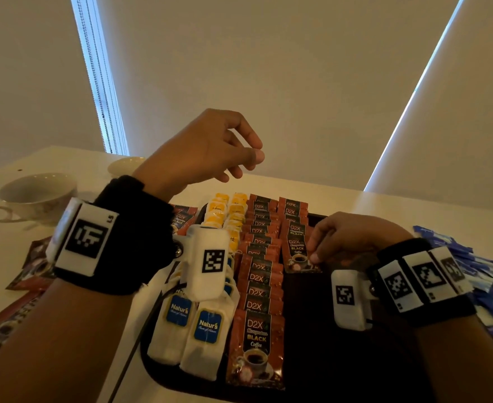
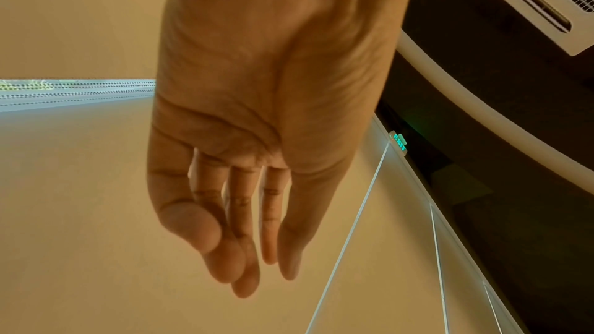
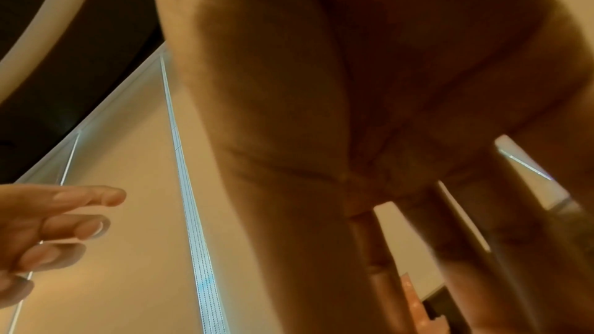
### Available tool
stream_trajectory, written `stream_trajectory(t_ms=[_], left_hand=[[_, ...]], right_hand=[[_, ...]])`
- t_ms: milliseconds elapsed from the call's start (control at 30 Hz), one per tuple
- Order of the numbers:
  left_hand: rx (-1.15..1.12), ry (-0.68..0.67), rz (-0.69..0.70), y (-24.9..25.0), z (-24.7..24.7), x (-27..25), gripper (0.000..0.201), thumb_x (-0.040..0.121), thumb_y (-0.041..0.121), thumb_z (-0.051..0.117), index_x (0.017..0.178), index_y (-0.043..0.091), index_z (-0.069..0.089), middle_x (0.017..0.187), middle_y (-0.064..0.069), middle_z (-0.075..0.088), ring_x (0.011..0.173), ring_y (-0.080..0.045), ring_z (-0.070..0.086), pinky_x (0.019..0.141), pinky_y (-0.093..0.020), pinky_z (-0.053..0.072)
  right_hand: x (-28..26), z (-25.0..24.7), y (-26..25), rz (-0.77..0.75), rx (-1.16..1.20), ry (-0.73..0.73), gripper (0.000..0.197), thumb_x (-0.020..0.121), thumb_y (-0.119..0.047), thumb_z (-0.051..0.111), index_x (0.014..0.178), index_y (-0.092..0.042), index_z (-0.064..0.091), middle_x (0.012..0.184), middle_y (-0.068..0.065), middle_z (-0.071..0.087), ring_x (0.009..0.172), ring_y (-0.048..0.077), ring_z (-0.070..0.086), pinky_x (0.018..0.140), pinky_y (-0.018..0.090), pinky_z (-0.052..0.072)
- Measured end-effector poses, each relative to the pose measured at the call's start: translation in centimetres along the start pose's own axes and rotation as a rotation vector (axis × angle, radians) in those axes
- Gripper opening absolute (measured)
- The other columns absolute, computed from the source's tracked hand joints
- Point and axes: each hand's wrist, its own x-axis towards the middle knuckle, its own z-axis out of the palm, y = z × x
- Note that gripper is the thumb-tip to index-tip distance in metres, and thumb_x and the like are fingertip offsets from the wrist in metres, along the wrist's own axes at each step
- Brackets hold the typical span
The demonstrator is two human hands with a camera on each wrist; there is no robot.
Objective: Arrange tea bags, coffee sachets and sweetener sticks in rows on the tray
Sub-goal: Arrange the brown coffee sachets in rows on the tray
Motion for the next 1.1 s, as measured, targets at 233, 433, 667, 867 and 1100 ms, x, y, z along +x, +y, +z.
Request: stream_trajectory(t_ms=[233,433,667,867,1100], left_hand=[[0.018,-0.006,0.006,-0.1,0.1,0.2,0.018,0.085,0.024,0.067,0.1,0.016,0.063,0.081,-0.001,0.071,0.063,-0.007,0.064,0.054,-0.018,0.053],[0.031,-0.036,0.005,-0.2,0.4,0.2,0.018,0.085,0.024,0.068,0.1,0.017,0.063,0.08,0.0,0.071,0.062,-0.006,0.065,0.055,-0.018,0.053],[0.044,-0.035,0.001,-0.2,0.4,0.2,0.017,0.085,0.025,0.068,0.1,0.018,0.062,0.08,0.001,0.071,0.062,-0.005,0.065,0.055,-0.018,0.053],[0.045,-0.044,-0.009,-0.3,0.0,0.2,0.018,0.084,0.026,0.068,0.1,0.019,0.062,0.08,0.001,0.071,0.063,-0.006,0.065,0.055,-0.019,0.053],[0.048,-0.038,-0.018,-0.4,-0.2,0.2,0.019,0.086,0.025,0.067,0.102,0.018,0.062,0.081,0.0,0.07,0.065,-0.007,0.064,0.055,-0.018,0.052]], right_hand=[[0.4,0.9,-0.4,-0.052,-0.064,0.081,0.053,0.071,-0.014,0.079,0.111,-0.023,0.044,0.092,-0.005,0.049,0.089,0.015,0.052,0.064,0.024,0.047],[0.6,1.1,-0.3,-0.05,-0.081,0.046,0.056,0.072,-0.009,0.078,0.113,-0.025,0.043,0.09,-0.005,0.052,0.085,0.013,0.053,0.057,0.022,0.046],[1.5,1.0,-0.2,-0.081,-0.074,0.117,0.019,0.084,-0.01,0.067,0.095,-0.016,0.053,0.086,0.002,0.064,0.066,0.01,0.06,0.054,0.021,0.048],[1.8,0.5,0.0,-0.06,-0.112,0.144,0.023,0.083,-0.011,0.068,0.1,-0.014,0.053,0.087,0.003,0.065,0.061,0.009,0.062,0.049,0.02,0.046],[1.6,0.5,0.0,-0.264,-0.281,0.232,0.019,0.082,-0.006,0.067,0.089,-0.016,0.053,0.087,0.0,0.056,0.068,0.008,0.053,0.054,0.015,0.042]])
